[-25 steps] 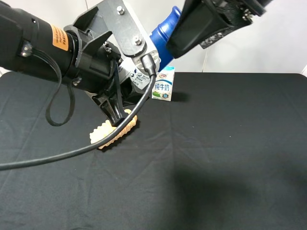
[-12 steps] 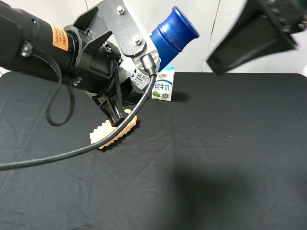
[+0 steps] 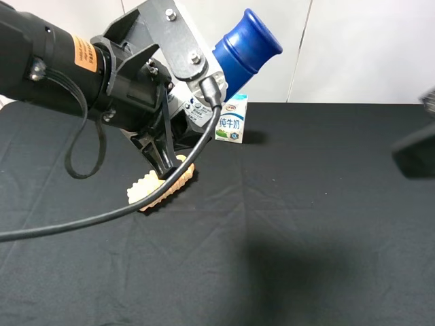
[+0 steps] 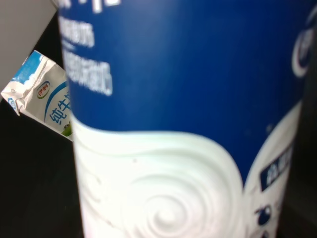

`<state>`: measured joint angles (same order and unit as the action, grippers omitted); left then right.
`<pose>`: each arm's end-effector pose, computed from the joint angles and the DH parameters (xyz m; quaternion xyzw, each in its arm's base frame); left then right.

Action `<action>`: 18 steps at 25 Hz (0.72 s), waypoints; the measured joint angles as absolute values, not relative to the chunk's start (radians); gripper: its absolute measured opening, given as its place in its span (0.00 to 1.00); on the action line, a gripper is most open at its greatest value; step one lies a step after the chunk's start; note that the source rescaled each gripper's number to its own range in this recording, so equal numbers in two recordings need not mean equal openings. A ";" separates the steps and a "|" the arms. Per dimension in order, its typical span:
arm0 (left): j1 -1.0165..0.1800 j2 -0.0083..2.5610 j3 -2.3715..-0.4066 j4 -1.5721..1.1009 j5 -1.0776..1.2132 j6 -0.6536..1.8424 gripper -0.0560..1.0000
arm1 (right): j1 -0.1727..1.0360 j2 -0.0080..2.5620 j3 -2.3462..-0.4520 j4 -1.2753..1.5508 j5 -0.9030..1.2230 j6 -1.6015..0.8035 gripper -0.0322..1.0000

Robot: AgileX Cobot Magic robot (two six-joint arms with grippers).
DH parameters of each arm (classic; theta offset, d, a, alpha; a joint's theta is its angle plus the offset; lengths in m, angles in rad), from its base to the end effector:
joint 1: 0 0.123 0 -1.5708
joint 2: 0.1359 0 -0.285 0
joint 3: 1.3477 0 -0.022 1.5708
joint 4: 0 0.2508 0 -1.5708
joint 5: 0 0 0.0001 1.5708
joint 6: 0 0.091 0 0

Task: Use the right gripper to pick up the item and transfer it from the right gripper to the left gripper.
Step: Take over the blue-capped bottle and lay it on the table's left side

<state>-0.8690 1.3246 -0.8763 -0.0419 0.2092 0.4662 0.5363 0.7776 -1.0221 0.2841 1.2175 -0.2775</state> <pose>0.1850 -0.2201 0.2890 0.5306 0.6988 -0.1093 0.4671 0.0842 0.0779 0.3838 -0.3676 0.8569 0.1833 0.3114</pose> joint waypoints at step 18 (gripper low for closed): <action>-0.869 1.325 -0.876 -0.042 0.209 0.466 0.12 | 0.536 0.152 -0.596 0.059 1.189 -0.052 1.00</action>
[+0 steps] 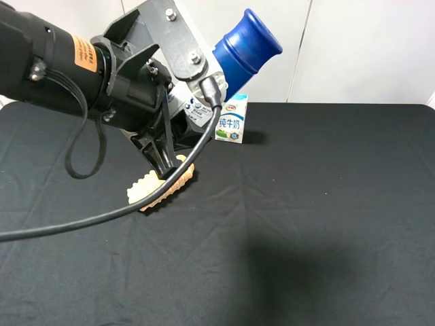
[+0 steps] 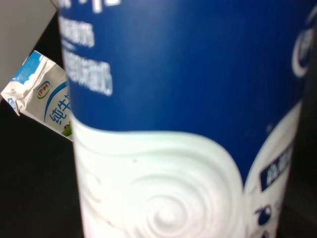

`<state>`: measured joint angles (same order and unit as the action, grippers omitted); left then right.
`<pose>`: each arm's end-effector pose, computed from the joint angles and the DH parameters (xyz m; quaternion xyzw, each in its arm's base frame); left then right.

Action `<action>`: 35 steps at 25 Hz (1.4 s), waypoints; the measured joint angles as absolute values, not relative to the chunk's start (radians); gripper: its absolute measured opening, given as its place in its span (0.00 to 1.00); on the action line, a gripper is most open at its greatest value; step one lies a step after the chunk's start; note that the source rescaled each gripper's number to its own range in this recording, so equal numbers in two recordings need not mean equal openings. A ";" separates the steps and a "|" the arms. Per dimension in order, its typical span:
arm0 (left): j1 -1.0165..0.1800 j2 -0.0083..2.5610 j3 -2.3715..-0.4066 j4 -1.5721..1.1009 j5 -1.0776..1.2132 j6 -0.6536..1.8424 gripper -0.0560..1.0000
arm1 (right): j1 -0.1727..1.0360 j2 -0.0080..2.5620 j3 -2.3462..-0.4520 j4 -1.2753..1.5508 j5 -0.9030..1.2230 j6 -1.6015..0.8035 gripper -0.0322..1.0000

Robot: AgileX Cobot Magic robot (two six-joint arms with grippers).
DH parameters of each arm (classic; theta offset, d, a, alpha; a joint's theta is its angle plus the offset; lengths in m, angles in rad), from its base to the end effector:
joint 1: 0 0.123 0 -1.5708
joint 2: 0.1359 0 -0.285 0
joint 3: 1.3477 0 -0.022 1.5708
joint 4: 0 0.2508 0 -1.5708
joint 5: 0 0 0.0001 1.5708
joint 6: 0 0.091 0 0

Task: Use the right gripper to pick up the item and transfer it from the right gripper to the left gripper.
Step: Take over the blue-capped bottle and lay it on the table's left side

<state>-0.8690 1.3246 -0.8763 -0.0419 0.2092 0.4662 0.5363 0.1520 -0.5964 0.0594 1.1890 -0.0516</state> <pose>0.1850 -0.2201 0.2890 0.5306 0.6988 -0.1093 0.4671 0.0006 0.0062 0.2945 -0.2621 0.8580 0.1345 0.4208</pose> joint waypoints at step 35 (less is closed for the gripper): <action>-0.869 1.325 -0.876 -0.042 0.196 0.466 0.12 | 0.208 -0.006 -0.489 0.016 1.029 -0.030 1.00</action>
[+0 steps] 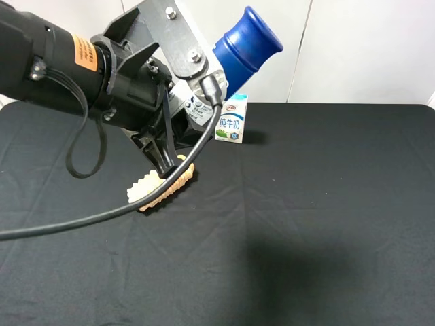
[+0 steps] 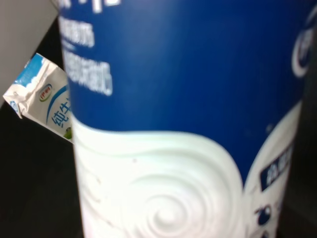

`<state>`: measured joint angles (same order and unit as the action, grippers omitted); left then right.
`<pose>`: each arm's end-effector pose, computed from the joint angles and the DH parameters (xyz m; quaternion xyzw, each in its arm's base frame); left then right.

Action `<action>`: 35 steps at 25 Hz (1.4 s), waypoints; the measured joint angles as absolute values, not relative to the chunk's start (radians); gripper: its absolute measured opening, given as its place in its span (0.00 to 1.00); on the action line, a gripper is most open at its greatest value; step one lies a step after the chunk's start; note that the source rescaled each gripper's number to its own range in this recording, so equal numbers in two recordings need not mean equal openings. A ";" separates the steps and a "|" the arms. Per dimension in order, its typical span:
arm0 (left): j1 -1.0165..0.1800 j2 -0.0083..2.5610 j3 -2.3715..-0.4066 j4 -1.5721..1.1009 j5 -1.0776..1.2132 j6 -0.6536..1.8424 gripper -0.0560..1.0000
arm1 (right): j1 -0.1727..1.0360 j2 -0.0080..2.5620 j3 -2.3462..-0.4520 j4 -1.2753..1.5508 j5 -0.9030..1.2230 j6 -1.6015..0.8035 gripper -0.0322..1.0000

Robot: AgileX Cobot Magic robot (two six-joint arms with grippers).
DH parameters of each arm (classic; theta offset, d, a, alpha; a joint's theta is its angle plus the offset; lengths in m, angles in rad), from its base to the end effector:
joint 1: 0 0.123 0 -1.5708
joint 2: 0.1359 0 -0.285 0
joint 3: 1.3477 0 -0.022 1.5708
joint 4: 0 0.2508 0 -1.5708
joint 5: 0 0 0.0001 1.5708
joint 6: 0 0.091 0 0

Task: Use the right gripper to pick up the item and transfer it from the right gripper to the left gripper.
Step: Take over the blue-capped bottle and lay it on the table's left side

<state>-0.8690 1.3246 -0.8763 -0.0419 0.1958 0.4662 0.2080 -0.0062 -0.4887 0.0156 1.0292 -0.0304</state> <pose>0.1855 -0.2206 0.2901 0.5286 0.6963 -0.1104 0.4729 -0.0034 0.0005 0.2767 -0.1008 0.8402 0.0550 0.5299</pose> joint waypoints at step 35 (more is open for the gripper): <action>-0.688 1.297 -1.214 0.000 0.596 0.189 0.12 | 0.103 -0.006 -0.489 0.016 1.029 -0.030 1.00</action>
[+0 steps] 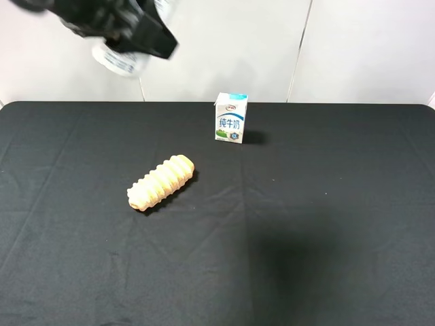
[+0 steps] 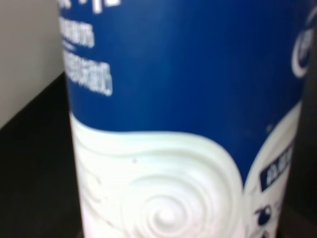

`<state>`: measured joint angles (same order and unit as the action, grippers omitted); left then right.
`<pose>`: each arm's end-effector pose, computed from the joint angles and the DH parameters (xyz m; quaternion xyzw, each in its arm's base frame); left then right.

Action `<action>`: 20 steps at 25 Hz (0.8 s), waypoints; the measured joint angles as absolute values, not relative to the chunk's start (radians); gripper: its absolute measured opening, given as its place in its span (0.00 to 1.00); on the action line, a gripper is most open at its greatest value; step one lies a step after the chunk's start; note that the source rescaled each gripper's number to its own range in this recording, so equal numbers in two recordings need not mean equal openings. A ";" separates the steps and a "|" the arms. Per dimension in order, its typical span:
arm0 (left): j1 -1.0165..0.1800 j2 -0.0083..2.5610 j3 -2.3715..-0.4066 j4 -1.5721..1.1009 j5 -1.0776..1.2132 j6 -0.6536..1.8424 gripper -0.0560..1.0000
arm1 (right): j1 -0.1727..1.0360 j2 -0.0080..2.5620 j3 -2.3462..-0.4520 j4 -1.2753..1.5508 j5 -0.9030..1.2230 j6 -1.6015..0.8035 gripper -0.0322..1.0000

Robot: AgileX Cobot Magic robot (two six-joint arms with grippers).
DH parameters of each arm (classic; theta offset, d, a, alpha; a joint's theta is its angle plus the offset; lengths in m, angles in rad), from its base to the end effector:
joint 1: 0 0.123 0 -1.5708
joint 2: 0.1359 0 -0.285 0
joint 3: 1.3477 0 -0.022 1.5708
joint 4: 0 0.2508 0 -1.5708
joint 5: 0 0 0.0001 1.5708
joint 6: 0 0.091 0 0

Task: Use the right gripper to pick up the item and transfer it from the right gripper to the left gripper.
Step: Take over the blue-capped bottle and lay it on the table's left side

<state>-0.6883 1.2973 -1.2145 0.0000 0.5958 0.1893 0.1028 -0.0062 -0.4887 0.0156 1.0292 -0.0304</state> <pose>0.2217 -0.1824 0.3776 0.3749 0.7989 -0.1161 0.4558 -0.0033 0.0009 0.2767 -0.0565 0.8444 0.0271 0.5321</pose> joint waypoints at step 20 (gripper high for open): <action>-0.277 1.298 -1.268 0.103 0.860 -0.010 0.12 | 0.103 -0.006 -0.489 0.016 1.028 -0.030 1.00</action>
